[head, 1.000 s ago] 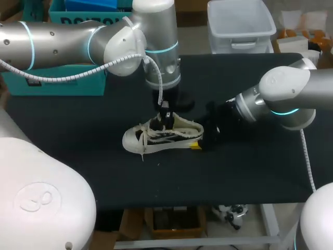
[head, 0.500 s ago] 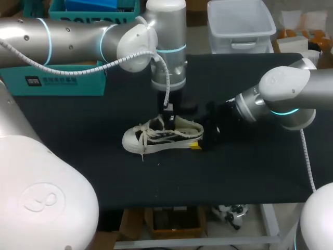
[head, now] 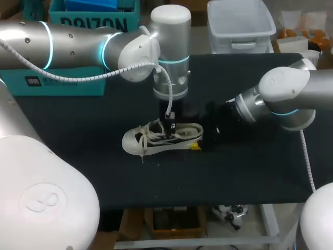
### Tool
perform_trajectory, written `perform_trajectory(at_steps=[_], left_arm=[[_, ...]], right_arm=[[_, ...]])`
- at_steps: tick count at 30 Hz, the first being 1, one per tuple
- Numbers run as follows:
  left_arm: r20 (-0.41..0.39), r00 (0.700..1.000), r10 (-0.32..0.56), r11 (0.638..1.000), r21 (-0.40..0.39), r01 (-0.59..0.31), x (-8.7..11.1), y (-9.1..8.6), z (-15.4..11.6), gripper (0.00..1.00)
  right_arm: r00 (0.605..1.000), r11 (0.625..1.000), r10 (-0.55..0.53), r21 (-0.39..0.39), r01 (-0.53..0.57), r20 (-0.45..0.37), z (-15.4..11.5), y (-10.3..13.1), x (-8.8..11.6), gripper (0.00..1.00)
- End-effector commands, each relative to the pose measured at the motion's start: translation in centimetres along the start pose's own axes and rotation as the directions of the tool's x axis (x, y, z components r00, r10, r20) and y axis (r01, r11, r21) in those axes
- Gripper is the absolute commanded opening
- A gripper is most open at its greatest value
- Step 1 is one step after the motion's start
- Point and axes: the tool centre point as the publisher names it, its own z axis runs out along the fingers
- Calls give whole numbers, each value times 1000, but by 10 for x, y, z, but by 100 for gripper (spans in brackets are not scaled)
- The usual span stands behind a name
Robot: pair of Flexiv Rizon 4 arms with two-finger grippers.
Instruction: Open the shoe tongue, take the insole out of the shoe, put the insole back into the shoe, and pack the shoe into the shoebox
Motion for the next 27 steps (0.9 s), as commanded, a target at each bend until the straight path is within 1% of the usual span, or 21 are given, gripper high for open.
perform_trajectory(at_steps=[1, 5, 11, 13, 14, 18, 22, 27], left_arm=[[9, 1000, -12, 1000, -18, 12, 6, 2, 18, 0], [19, 1000, -23, 999, -25, 23, 8, 5, 15, 0], [27, 999, -26, 999, -41, 27, 10, 5, 31, 0], [33, 999, -33, 999, -39, 34, 9, 6, 35, 15], [35, 999, -35, 999, -37, 36, 8, 7, 36, 21], [58, 998, -35, 999, -24, 36, 6, 11, 40, 33], [106, 993, -49, 998, -29, 52, 3, 11, 52, 35], [165, 985, -57, 998, -29, 62, -9, 10, 68, 34]], right_arm=[[1000, 1000, 0, -3, 0, 0, 5, -7, 0, 0], [1000, 1000, 0, -3, 0, 0, 5, -7, 0, 0], [1000, 1000, 0, -3, 0, 0, 5, -7, 0, 0], [1000, 1000, 0, -3, 0, 0, 5, -7, 0, 0], [1000, 1000, 0, -3, 0, 0, 5, -7, 0, 0], [1000, 1000, 0, -3, 0, 0, 5, -7, 0, 0], [1000, 1000, 0, -3, 0, 0, 5, -7, 0, 0], [1000, 1000, 0, -3, 0, 0, 5, -7, 0, 0]])
